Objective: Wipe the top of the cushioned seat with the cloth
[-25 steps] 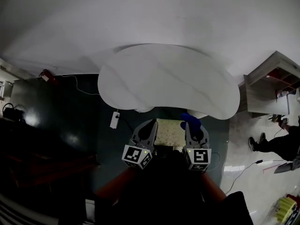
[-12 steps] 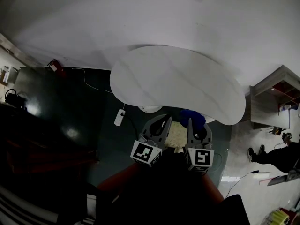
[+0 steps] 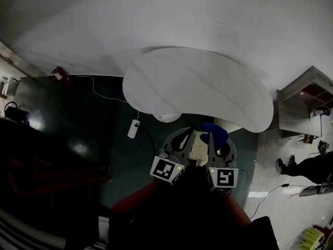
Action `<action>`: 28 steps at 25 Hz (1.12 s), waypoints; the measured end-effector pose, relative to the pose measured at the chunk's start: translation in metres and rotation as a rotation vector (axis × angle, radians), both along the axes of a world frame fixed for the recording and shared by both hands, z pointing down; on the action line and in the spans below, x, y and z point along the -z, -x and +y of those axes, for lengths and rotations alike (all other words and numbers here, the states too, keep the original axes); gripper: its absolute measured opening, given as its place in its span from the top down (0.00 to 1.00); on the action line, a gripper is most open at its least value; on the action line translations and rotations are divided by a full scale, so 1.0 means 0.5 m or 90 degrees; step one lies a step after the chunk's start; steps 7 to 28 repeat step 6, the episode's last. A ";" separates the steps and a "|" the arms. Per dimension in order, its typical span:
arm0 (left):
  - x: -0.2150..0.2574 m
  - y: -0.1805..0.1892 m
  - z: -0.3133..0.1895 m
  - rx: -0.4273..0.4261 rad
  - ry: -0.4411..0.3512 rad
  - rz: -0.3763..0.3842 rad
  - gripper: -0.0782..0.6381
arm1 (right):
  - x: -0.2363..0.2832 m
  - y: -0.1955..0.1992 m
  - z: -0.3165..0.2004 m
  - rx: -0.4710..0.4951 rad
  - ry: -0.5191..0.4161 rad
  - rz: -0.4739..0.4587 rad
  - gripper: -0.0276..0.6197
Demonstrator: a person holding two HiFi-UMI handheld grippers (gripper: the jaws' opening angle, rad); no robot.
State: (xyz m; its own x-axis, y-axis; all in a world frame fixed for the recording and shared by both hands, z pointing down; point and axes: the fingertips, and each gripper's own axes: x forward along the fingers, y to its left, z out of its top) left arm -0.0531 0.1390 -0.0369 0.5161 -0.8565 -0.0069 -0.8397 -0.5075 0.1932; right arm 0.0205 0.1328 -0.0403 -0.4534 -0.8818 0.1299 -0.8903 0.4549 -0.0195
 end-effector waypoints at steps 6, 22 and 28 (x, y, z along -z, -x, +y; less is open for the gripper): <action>0.013 0.018 0.005 0.021 -0.019 0.004 0.86 | 0.005 0.020 0.011 0.013 -0.019 0.022 0.83; 0.013 0.018 0.005 0.021 -0.019 0.004 0.86 | 0.005 0.020 0.011 0.013 -0.019 0.022 0.83; 0.013 0.018 0.005 0.021 -0.019 0.004 0.86 | 0.005 0.020 0.011 0.013 -0.019 0.022 0.83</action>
